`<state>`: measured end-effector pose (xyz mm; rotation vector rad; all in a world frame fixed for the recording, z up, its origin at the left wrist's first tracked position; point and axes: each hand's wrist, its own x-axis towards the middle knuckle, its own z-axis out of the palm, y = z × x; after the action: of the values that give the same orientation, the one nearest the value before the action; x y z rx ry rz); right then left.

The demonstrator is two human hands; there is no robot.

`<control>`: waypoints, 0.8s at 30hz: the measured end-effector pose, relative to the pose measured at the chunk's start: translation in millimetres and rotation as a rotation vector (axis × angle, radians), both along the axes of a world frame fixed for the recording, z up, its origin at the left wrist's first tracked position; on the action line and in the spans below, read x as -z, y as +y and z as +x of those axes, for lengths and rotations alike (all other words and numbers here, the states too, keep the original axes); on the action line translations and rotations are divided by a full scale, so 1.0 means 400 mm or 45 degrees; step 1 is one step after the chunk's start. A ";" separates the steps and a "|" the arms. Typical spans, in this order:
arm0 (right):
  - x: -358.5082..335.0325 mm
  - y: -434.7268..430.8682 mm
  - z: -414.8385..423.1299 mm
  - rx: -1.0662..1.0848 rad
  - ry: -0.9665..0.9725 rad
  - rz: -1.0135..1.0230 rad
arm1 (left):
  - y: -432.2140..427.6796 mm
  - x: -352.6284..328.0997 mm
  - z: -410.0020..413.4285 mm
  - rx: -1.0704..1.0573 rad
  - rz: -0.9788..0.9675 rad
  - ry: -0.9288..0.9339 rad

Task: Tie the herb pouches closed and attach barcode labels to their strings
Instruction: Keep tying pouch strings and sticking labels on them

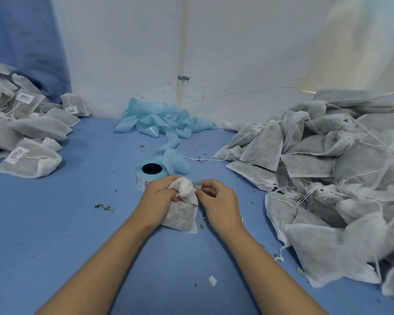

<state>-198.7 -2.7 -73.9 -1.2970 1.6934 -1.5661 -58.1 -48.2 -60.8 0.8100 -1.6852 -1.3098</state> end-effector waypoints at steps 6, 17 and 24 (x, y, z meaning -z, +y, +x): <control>-0.001 0.000 -0.004 -0.036 -0.096 -0.038 | 0.001 -0.001 -0.002 -0.078 0.005 0.002; -0.012 0.003 -0.012 0.000 -0.392 -0.078 | -0.008 0.002 -0.005 -0.171 0.046 0.059; -0.012 0.003 -0.014 0.413 -0.427 -0.253 | -0.014 0.008 -0.007 -0.274 0.032 0.093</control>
<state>-204.1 -1.3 -69.2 -0.8083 1.6196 -2.0513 -61.0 -53.8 -64.0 0.9198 -1.4830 -1.1994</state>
